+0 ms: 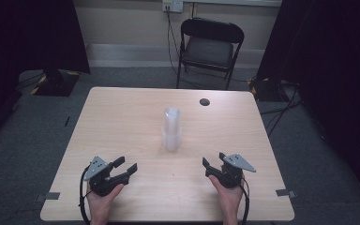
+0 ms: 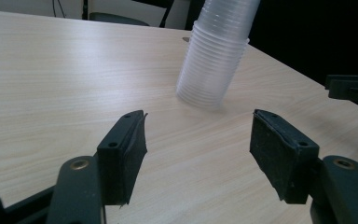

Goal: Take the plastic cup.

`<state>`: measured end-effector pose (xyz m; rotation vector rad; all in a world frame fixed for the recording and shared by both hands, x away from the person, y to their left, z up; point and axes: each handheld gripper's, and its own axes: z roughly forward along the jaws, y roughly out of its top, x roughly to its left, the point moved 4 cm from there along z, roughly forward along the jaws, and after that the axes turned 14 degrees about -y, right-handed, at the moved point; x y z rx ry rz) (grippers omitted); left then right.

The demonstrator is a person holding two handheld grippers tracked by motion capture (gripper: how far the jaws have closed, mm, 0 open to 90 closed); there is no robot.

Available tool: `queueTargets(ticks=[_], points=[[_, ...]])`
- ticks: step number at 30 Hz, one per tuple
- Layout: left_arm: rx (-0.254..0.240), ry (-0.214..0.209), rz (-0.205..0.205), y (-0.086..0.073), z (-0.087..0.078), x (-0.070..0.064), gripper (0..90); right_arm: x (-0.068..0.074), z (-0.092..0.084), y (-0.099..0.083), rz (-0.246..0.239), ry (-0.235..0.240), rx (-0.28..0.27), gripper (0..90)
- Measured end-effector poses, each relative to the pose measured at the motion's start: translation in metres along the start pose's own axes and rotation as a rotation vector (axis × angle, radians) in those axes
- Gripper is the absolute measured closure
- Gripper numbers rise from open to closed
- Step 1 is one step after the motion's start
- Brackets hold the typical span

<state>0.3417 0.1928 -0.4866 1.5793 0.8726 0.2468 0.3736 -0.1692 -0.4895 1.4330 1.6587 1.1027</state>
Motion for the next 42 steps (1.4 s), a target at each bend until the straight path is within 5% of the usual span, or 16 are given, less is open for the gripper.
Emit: queueTargets(ticks=[11,19,42], points=[[-0.003,0.021,0.005,0.005,0.003,-0.001,31.7,0.012,-0.005,-0.006,0.023,0.094,0.013,36.6],[-0.024,0.02,0.061,0.018,0.009,-0.007,27.5,0.02,-0.01,-0.004,0.012,0.113,0.008,35.5],[0.032,-0.053,0.108,0.058,0.045,-0.018,22.8,0.028,-0.019,-0.004,0.0,0.156,-0.003,31.7]])
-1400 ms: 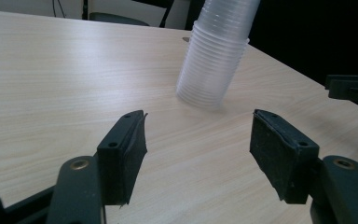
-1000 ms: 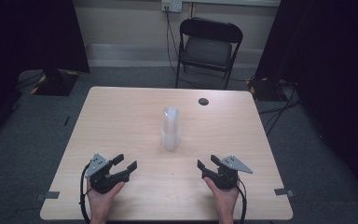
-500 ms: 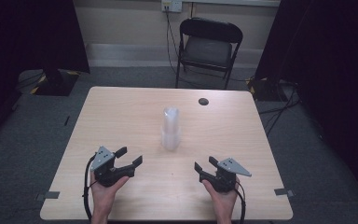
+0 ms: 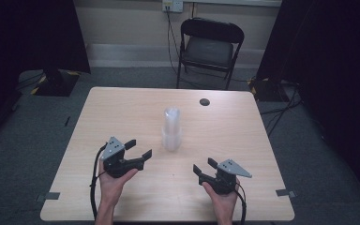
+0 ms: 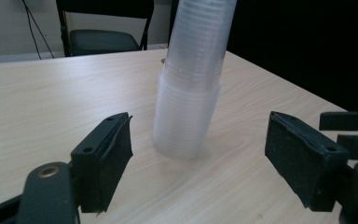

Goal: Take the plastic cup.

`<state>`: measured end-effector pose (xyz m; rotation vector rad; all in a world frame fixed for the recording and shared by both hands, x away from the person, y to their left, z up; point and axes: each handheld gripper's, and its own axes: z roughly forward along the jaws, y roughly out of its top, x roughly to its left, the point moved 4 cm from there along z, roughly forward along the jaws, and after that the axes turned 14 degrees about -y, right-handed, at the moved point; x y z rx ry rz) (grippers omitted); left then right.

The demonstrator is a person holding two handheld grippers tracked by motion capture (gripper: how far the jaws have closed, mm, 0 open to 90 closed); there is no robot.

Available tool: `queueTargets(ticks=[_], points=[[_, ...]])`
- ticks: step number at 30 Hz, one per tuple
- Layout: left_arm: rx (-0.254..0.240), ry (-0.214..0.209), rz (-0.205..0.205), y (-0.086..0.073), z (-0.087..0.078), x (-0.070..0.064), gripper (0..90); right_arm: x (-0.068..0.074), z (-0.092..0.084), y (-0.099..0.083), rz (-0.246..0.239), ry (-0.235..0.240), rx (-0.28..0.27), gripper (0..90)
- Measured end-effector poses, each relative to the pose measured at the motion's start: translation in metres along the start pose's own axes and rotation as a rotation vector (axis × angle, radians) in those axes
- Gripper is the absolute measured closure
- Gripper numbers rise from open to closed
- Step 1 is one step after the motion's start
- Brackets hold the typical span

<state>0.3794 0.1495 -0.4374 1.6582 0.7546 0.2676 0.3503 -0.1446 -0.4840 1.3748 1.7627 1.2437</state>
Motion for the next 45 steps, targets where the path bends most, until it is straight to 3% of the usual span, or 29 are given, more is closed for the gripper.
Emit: queueTargets(ticks=[21,23,29,37,45], points=[[0.037,-0.036,0.041,0.028,0.035,0.01,27.4,0.007,0.002,-0.002,-0.004,0.039,0.027,34.0],[0.018,-0.056,0.031,0.029,0.037,0.01,27.0,0.007,0.002,-0.002,-0.005,0.039,0.027,34.0],[0.029,-0.079,0.026,0.031,0.045,0.014,23.0,0.007,0.002,-0.003,-0.011,0.036,0.035,34.1],[-0.005,-0.062,0.05,0.054,0.052,0.013,26.3,0.005,0.002,-0.003,0.004,0.049,0.032,33.5],[0.005,-0.057,0.073,0.065,0.064,0.016,22.0,0.004,0.002,-0.003,0.0,0.051,0.03,33.0]])
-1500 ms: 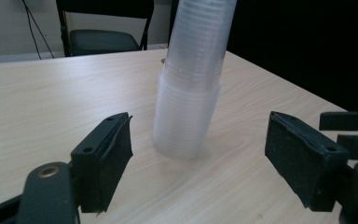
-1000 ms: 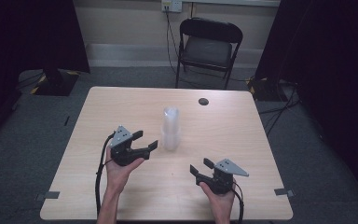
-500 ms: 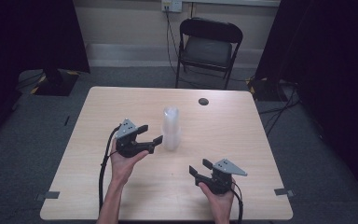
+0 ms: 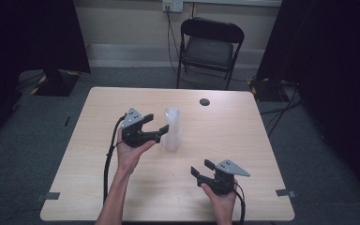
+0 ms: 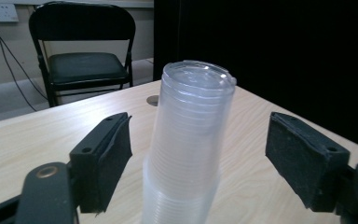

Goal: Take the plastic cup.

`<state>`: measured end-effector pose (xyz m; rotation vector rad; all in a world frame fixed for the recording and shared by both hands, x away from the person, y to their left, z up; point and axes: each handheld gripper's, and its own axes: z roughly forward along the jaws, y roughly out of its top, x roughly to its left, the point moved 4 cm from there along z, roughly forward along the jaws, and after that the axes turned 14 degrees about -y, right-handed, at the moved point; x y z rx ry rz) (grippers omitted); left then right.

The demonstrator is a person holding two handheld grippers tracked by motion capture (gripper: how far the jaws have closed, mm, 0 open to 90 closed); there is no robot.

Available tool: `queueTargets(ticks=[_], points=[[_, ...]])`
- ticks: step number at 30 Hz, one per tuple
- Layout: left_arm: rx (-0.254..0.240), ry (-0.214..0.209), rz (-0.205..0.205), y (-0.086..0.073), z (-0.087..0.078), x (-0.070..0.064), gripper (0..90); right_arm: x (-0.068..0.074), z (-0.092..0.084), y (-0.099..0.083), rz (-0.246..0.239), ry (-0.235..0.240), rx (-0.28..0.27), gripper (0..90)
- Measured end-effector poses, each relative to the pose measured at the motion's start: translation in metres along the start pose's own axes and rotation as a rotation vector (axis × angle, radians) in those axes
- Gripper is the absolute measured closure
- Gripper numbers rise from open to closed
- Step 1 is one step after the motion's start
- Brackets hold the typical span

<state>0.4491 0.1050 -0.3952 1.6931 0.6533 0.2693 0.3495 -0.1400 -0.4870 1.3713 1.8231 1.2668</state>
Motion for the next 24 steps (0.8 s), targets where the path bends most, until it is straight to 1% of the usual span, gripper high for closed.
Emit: queueTargets(ticks=[1,2,4,6,8,9,11,12,13,14,15,16,17,18,20,21,22,23,24], points=[[0.0,0.0,-0.001,0.001,0.002,0.001,21.7,0.0,0.0,0.0,-0.004,0.002,-0.002,33.0],[0.001,0.004,0.007,0.003,0.004,0.002,21.4,0.001,0.0,0.0,-0.005,0.003,-0.003,33.0],[0.004,0.031,0.025,0.006,0.007,0.003,23.2,0.002,0.0,0.001,-0.007,0.006,-0.007,32.8],[0.0,0.028,0.03,0.008,0.01,0.003,23.2,0.001,0.0,0.001,-0.011,-0.003,0.0,32.6],[-0.004,0.029,0.039,0.012,0.013,0.003,23.3,0.001,-0.001,0.001,-0.006,0.0,-0.001,32.5],[-0.004,0.029,0.039,0.012,0.013,0.003,23.2,0.001,-0.001,0.001,-0.006,0.0,-0.001,32.5],[-0.016,0.016,0.029,0.016,0.017,0.002,22.3,0.0,-0.001,0.0,-0.005,0.001,0.001,32.4],[-0.016,0.016,0.029,0.016,0.017,0.002,20.1,0.0,-0.001,0.0,-0.005,0.001,0.001,32.4],[-0.022,0.02,0.043,0.019,0.02,0.001,21.3,0.0,-0.001,0.001,-0.003,0.0,-0.001,32.5],[-0.013,0.04,0.056,0.02,0.021,0.001,22.7,0.001,-0.001,0.001,-0.002,0.003,0.001,32.5],[-0.018,0.028,0.058,0.021,0.023,0.001,22.6,0.001,-0.001,0.0,-0.003,0.003,0.003,32.5],[-0.021,0.016,0.052,0.022,0.025,0.001,22.6,0.002,-0.001,0.0,-0.004,0.005,0.003,32.5],[-0.01,0.031,0.065,0.023,0.027,0.001,22.5,0.003,-0.001,0.0,-0.005,0.008,0.005,32.5],[-0.017,0.029,0.065,0.024,0.029,0.001,22.7,0.004,-0.001,0.0,-0.008,0.01,0.006,32.5],[-0.02,0.022,0.059,0.024,0.031,0.001,23.3,0.004,0.0,-0.001,-0.009,0.01,0.008,32.5],[-0.025,0.002,0.048,0.023,0.036,0.002,22.9,0.005,0.0,-0.001,-0.014,0.013,0.009,32.4],[-0.023,0.008,0.062,0.022,0.038,0.002,23.8,0.005,0.0,-0.001,-0.015,0.013,0.008,32.4],[-0.01,0.015,0.064,0.02,0.042,0.004,26.7,0.005,0.0,-0.001,-0.013,0.013,0.009,32.4],[-0.01,0.015,0.064,0.02,0.042,0.004,26.8,0.005,0.0,-0.001,-0.013,0.013,0.009,32.4]])
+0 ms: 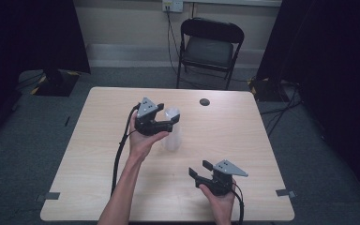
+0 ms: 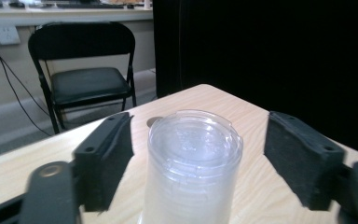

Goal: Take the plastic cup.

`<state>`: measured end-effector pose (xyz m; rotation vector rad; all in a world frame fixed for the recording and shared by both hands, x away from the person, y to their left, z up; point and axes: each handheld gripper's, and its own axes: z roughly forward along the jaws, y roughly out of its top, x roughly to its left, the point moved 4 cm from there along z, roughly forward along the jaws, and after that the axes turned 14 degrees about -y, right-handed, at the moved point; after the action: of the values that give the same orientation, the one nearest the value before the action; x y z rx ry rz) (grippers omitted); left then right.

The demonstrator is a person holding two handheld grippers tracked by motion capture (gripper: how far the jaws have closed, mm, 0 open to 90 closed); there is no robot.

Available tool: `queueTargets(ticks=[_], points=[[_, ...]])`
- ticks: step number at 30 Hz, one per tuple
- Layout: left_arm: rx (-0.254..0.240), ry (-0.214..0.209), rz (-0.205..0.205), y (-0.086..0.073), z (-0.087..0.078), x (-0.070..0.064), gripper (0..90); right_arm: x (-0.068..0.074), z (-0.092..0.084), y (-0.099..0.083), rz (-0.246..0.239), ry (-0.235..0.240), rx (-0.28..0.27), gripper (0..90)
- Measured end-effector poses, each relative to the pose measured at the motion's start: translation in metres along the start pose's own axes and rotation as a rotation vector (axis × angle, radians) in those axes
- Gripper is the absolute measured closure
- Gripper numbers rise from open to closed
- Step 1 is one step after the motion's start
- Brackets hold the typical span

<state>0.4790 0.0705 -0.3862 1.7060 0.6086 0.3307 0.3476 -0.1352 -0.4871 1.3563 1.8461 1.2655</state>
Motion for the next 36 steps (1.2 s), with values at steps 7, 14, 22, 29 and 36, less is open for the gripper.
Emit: queueTargets(ticks=[7,14,22,29,36], points=[[0.019,-0.008,-0.03,-0.011,0.013,0.006,28.8,-0.001,0.0,-0.001,0.003,0.002,0.001,32.5],[0.047,-0.002,-0.026,-0.016,0.021,0.006,27.3,0.0,0.001,-0.001,-0.003,-0.003,0.004,32.4],[0.072,0.002,-0.019,-0.023,0.028,0.007,25.7,-0.001,0.001,-0.001,-0.002,-0.004,0.004,32.3],[0.091,0.0,-0.037,-0.031,0.031,0.011,26.3,-0.002,0.0,-0.001,0.004,-0.008,0.003,32.3],[0.112,-0.019,-0.052,-0.04,0.034,0.016,31.6,-0.004,0.001,-0.002,0.008,-0.017,0.008,32.3]])
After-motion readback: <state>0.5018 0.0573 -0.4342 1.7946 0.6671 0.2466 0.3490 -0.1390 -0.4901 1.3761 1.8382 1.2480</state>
